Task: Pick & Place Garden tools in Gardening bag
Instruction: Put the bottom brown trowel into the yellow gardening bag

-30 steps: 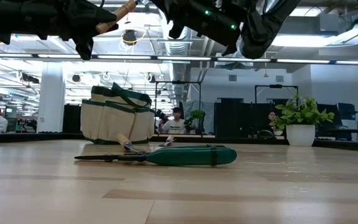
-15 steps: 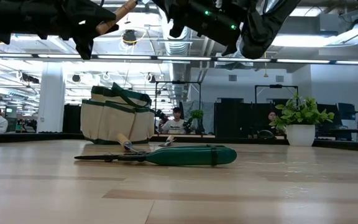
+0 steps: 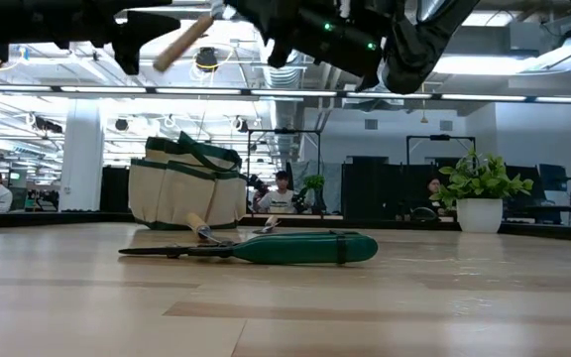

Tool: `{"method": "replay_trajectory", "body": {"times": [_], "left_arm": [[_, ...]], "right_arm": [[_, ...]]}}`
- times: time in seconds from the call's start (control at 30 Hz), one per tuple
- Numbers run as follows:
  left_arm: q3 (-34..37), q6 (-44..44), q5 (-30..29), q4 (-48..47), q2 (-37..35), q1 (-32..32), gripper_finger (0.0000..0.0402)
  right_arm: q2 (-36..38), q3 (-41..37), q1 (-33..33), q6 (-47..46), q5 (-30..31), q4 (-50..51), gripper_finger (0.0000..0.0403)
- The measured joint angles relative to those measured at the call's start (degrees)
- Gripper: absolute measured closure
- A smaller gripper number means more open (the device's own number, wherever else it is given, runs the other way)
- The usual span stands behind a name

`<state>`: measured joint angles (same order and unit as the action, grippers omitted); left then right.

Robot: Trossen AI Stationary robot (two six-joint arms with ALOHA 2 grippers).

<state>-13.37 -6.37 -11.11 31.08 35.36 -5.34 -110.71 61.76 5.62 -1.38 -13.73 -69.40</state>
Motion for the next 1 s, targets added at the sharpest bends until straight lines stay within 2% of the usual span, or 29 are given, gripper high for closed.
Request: {"method": "replay_trajectory", "body": {"times": [0.1,0.27,0.47,0.83,1.0], "left_arm": [[0.0,0.4,0.0,-1.7,-1.9,0.0,0.0220],[0.0,0.5,0.0,-3.2,-4.1,0.0,0.0235],[0.0,0.5,0.0,-3.6,-5.5,0.0,0.0258],[0.0,0.1,1.1,-5.8,-5.8,0.0,0.0284],[0.0,0.0,2.1,-5.7,-6.1,0.0,0.0290]], "right_arm": [[1.0,0.0,0.6,0.7,1.6,6.3,0.0403],[3.1,0.5,0.4,6.1,9.0,15.4,0.0403],[3.6,2.7,0.8,9.0,11.0,21.2,0.0403],[3.5,2.8,4.7,7.5,11.3,25.0,0.0403],[0.1,3.2,5.0,7.8,12.3,22.2,0.0403]]}}
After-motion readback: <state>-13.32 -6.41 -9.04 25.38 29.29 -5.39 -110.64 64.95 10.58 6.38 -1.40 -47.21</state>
